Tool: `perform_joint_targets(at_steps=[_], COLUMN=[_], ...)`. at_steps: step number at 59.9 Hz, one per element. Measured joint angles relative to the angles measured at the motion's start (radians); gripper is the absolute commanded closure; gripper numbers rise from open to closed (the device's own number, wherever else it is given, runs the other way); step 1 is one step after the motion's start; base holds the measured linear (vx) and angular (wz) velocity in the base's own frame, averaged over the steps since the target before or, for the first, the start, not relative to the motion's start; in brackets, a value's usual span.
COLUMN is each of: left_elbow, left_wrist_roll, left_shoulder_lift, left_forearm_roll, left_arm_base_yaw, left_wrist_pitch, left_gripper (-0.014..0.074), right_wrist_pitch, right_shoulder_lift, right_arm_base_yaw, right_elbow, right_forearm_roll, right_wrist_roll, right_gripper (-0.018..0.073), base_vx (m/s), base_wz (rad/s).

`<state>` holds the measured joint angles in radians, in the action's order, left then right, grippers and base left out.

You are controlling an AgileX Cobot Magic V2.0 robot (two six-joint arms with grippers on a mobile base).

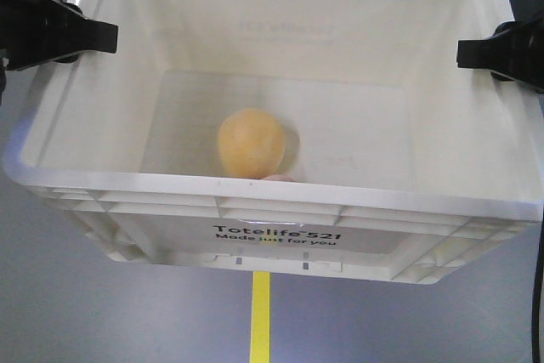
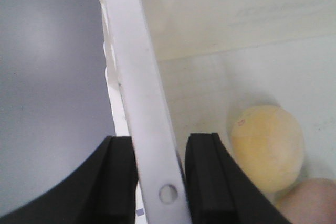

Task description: Place moving items into box and shelve

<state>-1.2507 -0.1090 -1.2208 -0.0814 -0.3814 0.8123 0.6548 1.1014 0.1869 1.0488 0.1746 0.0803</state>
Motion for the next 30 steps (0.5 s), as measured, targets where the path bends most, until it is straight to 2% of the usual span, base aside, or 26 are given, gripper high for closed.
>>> perform_joint_targets(at_steps=[30], left_elbow=[0.0], left_wrist_roll=[0.0], left_shoulder_lift=[0.0], left_forearm_roll=[0.0], left_arm_base_yaw=[-0.001], left_wrist_pitch=[0.001], left_gripper=[0.0603], right_wrist_pitch=[0.0], right_shoulder_lift=[0.0], right_arm_base_yaw=[0.0], right_elbow=[0.0], right_forearm_roll=[0.0], right_wrist_roll=[-0.001], right_gripper=[0.0565], base_vx=[0.21], base_wz=[0.06])
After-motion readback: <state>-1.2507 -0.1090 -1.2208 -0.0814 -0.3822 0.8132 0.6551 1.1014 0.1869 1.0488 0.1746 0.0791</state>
